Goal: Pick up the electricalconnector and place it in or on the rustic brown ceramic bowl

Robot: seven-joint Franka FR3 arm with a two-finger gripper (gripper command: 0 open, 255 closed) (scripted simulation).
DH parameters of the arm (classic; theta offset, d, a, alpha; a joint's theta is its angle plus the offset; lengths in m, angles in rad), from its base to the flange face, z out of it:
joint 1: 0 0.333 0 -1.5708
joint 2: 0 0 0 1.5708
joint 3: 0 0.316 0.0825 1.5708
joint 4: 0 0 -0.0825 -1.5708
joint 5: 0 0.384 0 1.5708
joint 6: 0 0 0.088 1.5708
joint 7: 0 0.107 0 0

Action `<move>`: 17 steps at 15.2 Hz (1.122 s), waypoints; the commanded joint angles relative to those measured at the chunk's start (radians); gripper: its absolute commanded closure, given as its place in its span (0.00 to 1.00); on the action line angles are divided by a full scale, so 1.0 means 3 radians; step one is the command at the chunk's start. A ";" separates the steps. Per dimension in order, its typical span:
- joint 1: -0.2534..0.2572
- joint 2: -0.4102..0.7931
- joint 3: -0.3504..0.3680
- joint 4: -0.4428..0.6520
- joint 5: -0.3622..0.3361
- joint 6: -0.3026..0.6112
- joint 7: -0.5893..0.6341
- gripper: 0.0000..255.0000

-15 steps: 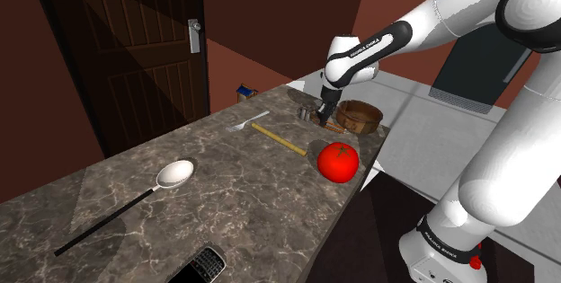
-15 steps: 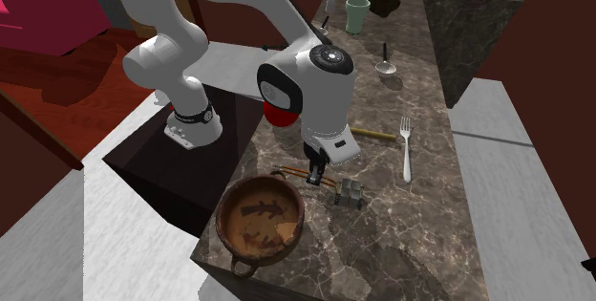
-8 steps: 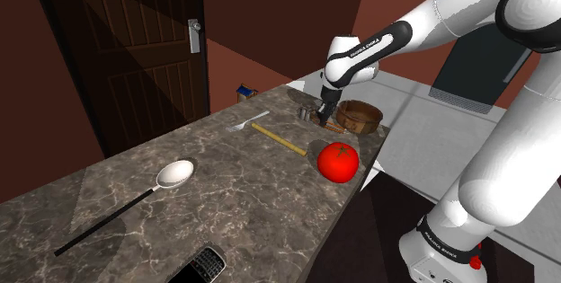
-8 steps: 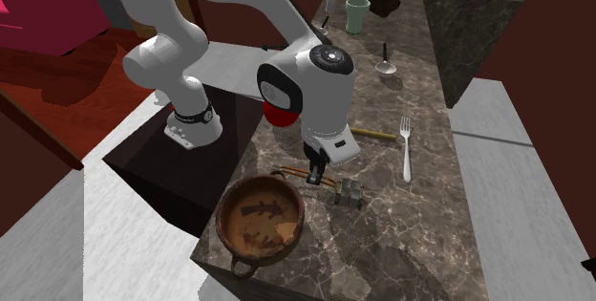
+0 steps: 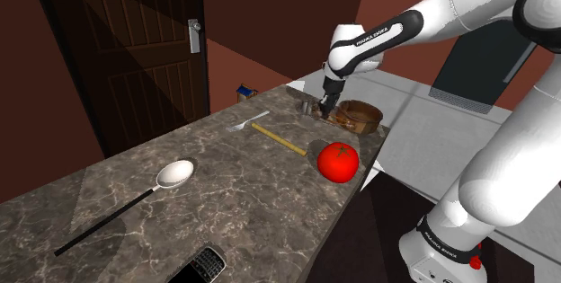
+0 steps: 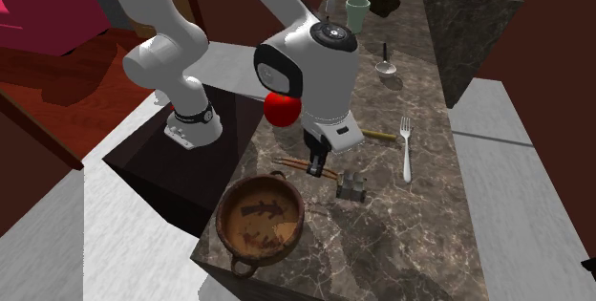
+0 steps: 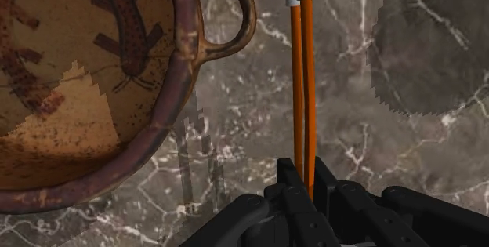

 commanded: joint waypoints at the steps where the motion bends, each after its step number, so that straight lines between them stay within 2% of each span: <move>1: 0.0001 -0.0050 0.0001 0.0046 -0.0007 -0.0096 0.0005 1.00; 17: 0.0005 -0.0365 0.0014 0.0452 -0.0045 -0.0814 0.0028 1.00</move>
